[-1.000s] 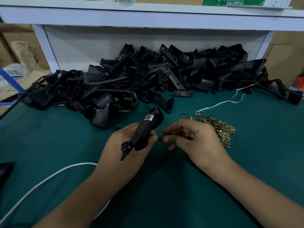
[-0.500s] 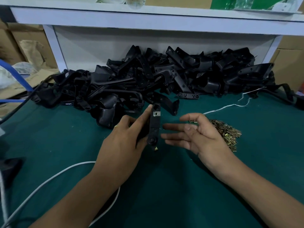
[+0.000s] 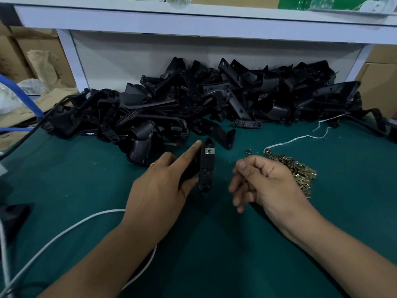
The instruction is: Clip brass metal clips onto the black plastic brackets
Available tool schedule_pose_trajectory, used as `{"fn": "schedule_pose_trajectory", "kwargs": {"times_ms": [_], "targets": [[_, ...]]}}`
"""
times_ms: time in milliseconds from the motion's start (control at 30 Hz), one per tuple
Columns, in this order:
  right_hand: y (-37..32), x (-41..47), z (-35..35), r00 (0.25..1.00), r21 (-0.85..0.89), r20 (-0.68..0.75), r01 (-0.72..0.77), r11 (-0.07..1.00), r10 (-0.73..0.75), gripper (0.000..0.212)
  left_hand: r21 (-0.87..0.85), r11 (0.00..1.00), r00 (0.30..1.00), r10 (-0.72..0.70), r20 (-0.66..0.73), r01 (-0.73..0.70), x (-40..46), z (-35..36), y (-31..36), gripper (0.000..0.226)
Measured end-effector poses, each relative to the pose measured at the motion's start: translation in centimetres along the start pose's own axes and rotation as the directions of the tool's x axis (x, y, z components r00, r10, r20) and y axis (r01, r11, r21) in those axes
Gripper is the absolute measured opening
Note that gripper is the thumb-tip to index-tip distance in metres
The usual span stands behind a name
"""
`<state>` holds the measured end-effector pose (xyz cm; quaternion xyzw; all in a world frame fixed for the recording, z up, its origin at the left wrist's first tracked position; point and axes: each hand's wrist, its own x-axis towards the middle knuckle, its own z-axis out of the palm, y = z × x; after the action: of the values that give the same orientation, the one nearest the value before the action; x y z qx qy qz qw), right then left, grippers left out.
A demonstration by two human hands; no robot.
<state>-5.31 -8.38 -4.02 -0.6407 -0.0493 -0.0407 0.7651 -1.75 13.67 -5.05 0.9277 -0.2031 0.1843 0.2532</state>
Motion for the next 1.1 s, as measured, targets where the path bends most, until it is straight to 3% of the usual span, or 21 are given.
{"fn": "schedule_pose_trajectory", "kwargs": {"times_ms": [133,333,500,600,700,833,1100], "targets": [[0.3,-0.1,-0.2,1.0,-0.094,0.004,0.001,0.996,-0.001,0.035,0.01,1.0,1.0,0.003,-0.01,-0.003,0.1,0.1,-0.1,0.073],[0.3,0.1,-0.4,1.0,-0.134,-0.02,0.012,0.991,-0.015,0.037,0.015,1.0,1.0,0.003,-0.017,-0.003,0.1,0.2,-0.2,0.073],[0.8,0.1,-0.5,0.997,-0.021,0.051,-0.051,0.998,0.052,0.023,0.025,1.0,1.0,-0.001,-0.012,0.001,0.0,0.1,0.0,0.072],[0.8,0.0,-0.2,0.996,-0.082,0.089,-0.004,0.997,0.011,0.018,0.027,1.0,1.0,-0.01,-0.015,0.01,0.0,-0.1,0.1,0.072],[0.8,0.0,0.2,0.995,-0.087,0.096,0.024,0.996,-0.016,0.028,0.037,0.999,1.0,-0.01,-0.019,0.011,-0.1,-0.1,0.1,0.074],[0.6,-0.1,0.2,0.996,-0.153,0.066,0.069,0.986,-0.059,0.011,0.049,0.999,1.0,-0.01,-0.022,0.011,0.0,-0.1,0.2,0.074],[0.2,-0.7,1.1,0.991,0.067,0.13,-0.04,0.997,0.031,0.026,0.128,0.992,1.0,0.003,0.007,-0.004,0.0,0.1,0.2,0.083]]}}
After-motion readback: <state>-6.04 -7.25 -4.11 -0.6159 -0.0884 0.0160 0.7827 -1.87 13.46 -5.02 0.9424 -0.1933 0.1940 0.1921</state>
